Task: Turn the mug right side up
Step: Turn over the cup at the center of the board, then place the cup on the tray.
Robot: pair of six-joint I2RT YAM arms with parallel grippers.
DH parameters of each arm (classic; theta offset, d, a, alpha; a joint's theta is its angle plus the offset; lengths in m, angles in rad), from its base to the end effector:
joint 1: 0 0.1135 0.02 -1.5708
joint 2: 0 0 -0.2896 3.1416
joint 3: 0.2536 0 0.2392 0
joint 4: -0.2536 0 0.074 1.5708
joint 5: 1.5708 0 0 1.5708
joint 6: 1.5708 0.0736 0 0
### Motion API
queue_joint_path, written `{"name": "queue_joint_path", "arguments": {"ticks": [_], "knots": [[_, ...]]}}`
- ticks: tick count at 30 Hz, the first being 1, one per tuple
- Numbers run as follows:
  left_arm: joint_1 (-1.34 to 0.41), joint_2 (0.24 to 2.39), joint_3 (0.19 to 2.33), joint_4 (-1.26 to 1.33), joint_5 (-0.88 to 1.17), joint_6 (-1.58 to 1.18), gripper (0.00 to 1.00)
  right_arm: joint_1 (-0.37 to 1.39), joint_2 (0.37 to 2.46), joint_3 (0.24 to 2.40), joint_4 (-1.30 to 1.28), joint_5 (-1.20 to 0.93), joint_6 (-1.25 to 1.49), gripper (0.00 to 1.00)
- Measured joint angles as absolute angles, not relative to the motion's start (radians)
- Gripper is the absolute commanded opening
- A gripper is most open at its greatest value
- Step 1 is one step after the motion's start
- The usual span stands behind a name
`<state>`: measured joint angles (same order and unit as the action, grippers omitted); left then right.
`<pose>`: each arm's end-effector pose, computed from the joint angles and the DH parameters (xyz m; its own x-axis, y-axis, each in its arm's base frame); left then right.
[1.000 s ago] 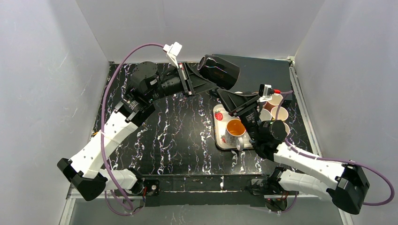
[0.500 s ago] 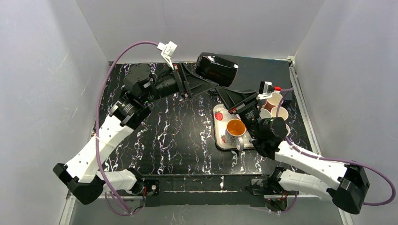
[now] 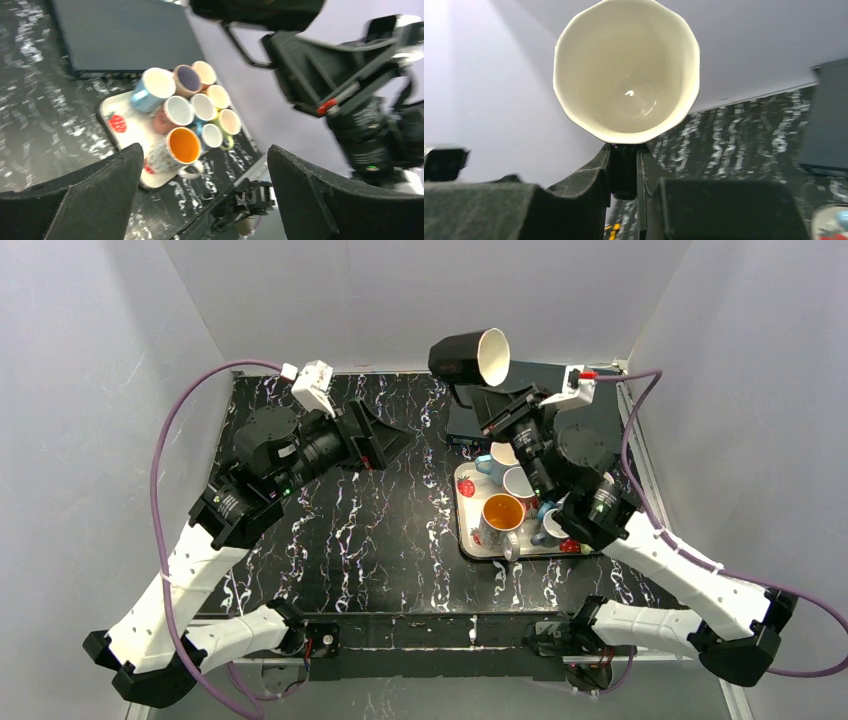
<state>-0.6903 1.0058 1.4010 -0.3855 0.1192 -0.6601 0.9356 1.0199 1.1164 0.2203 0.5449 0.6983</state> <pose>0.1507 -0.1358 0.5041 -0.4380 -0.4279 -0.7906 0.5765 0.5412 -0.6122 0.1632 0.1570 0.4850 -0.1131 0.7732 -0.6240 -0.4222 0.5311 0.7346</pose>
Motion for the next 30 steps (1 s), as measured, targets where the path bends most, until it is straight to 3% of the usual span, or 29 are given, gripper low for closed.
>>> {"name": "queue_joint_path", "arguments": {"ticks": [15,30], "knots": [[-0.69,1.008,1.402,-0.694,-0.22,-0.544,0.93,0.948,1.46,1.385,-0.438,0.812,0.75,0.01],[-0.69,1.004,1.305,-0.771,-0.282,-0.532,0.93,1.034,1.703,1.496,-0.816,0.942,1.171,0.01]]}}
